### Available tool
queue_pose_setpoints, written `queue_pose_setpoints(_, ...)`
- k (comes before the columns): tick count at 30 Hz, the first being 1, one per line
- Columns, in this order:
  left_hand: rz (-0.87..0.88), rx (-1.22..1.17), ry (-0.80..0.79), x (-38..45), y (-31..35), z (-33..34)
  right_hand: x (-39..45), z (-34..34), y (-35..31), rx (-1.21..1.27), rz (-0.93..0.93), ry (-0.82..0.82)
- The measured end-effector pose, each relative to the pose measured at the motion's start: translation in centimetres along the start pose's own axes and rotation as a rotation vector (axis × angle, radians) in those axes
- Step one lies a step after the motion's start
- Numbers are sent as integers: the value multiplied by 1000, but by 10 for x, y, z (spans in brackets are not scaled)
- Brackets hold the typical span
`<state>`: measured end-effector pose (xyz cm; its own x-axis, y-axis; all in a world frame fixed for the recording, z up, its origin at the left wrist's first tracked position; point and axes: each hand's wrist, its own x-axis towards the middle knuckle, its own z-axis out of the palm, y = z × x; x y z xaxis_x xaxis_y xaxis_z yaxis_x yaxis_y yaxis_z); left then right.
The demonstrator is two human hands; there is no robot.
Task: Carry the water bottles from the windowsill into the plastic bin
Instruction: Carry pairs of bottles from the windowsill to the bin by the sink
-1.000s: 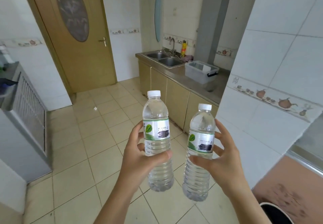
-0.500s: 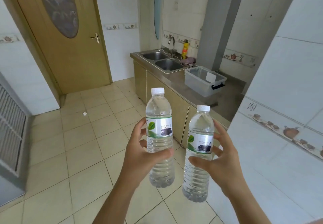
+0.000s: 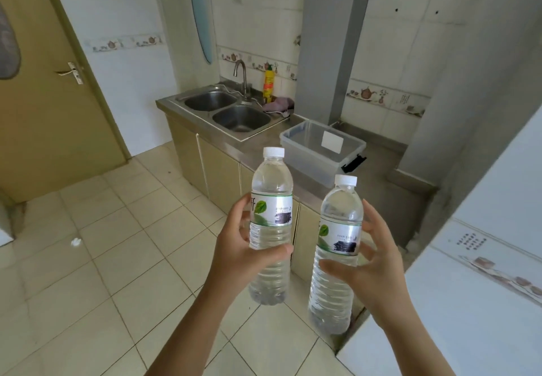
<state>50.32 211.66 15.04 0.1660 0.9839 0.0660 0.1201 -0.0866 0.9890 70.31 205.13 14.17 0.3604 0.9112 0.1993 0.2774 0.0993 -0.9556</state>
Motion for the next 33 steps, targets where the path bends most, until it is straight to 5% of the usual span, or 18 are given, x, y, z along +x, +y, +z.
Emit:
queue_pose_setpoints(20, -31, -5, -263, 386, -37, 138, 358, -15, 107, -19, 142, 174)
queue_pose_setpoints(33, 51, 39, -507, 582, -73, 242, 516, -21, 162, -52, 211, 385)
